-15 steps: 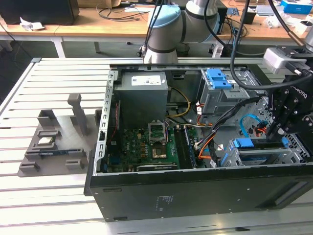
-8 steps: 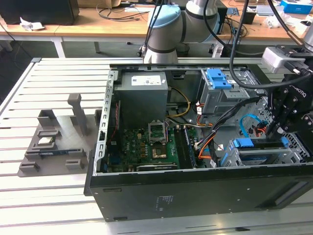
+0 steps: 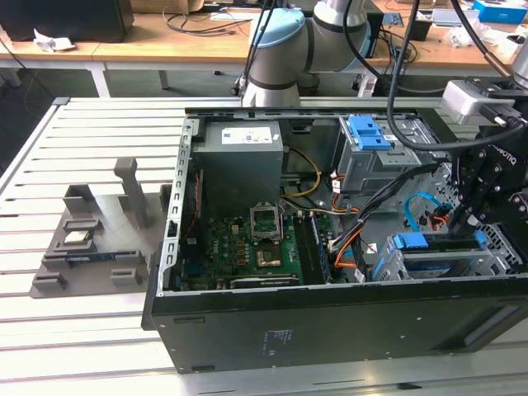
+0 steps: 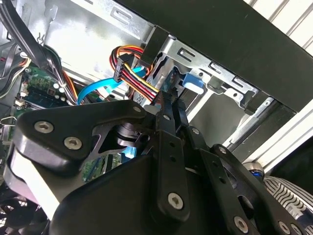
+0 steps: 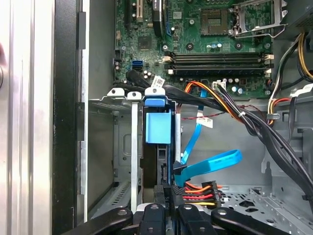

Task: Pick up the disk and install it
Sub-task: 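Insert the first disk wire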

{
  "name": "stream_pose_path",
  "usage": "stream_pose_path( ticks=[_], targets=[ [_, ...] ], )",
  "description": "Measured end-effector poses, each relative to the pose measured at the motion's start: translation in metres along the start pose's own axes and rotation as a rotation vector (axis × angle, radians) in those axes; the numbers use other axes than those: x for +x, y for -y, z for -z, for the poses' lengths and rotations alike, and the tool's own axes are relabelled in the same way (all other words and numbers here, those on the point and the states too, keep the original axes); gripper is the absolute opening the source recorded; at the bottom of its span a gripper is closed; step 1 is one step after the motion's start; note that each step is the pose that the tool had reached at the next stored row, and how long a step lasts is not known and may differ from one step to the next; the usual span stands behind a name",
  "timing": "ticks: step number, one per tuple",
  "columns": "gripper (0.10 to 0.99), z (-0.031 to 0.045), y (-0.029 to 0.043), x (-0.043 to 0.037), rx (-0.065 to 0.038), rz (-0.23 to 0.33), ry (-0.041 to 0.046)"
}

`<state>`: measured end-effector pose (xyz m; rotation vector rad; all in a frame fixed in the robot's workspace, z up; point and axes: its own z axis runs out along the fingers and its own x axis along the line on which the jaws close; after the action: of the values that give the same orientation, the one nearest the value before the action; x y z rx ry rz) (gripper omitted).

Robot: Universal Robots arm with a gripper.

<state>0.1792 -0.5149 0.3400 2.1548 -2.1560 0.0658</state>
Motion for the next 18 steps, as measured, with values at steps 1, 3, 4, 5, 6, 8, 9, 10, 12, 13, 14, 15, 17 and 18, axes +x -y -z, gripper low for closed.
stream_pose_path(
  ticks=[1,3,4,5,6,8,9,10,12,13,14,15,17,18],
  targets=[
    [0.169,-0.0007,0.0000,0.0000,0.000,0.000,0.0002],
    [0.169,-0.0021,0.0000,0.0000,0.000,0.000,0.0002],
    [0.169,-0.0027,0.0000,-0.0001,0.000,0.000,0.0000],
    [0.169,-0.0032,0.0001,-0.0001,0.000,0.000,0.0000],
    [0.169,-0.0041,0.0001,-0.0002,0.000,0.000,-0.0001],
    [0.169,-0.0059,0.0001,-0.0002,0.000,0.000,-0.0004],
    [0.169,-0.0062,0.0001,-0.0002,0.000,0.000,-0.0003],
    [0.169,-0.0063,0.0001,-0.0002,0.000,0.000,0.0001],
    [0.169,-0.0064,0.0001,-0.0003,0.000,0.000,0.0001],
    [0.169,-0.0064,0.0002,-0.0003,0.000,0.000,0.0001],
    [0.169,-0.0068,0.0001,-0.0004,0.000,0.000,0.0014],
    [0.180,-0.0072,0.0002,-0.0004,0.000,0.000,0.0019],
    [0.243,-0.0067,0.0002,-0.0003,0.000,0.000,0.0006],
    [0.243,-0.0062,0.0001,-0.0002,0.000,0.000,0.0000]
  ],
)
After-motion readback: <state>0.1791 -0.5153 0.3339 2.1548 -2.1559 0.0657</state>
